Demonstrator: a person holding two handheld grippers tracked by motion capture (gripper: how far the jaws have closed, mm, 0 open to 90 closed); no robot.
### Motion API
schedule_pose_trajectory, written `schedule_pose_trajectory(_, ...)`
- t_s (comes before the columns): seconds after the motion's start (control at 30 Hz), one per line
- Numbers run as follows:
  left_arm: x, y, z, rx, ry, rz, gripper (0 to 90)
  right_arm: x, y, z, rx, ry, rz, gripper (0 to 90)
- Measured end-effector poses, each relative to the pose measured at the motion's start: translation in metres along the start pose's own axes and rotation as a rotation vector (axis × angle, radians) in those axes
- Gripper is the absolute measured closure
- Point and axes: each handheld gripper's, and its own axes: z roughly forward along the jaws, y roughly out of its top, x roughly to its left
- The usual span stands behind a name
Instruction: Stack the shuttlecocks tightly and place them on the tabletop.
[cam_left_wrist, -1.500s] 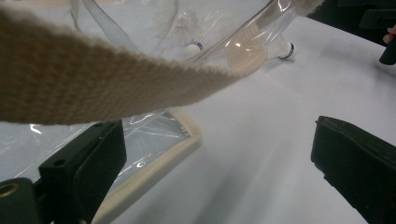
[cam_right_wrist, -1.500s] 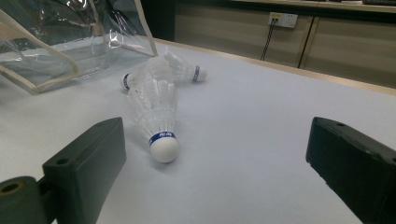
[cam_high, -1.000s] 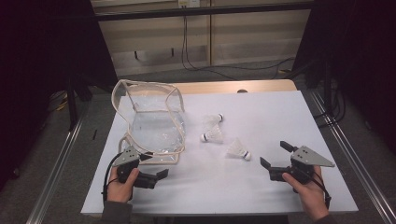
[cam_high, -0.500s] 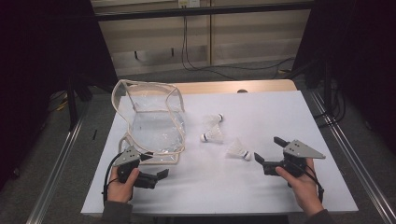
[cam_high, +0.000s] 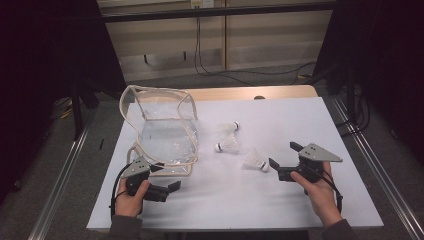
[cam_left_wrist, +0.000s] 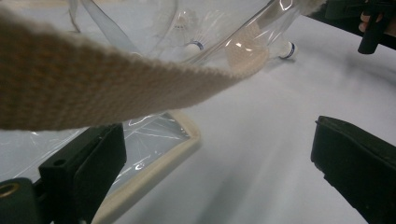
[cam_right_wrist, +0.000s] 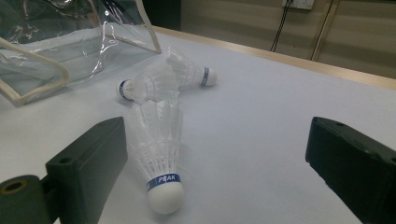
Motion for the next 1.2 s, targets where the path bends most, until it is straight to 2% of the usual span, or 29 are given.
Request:
schedule_pose_trajectory(0.6,0.001,0.0,0.0,-0.001,0.012,-0.001,3.5,0.007,0.006,0.016,0.027,0.017,-0.01,4.9)
schedule_pose_trajectory(1.2,0.001,-0.001,0.001,0.0,0.009,0.001,3.4,0.01,0.013,0.03,0.052,0.003,-0.015,4.8)
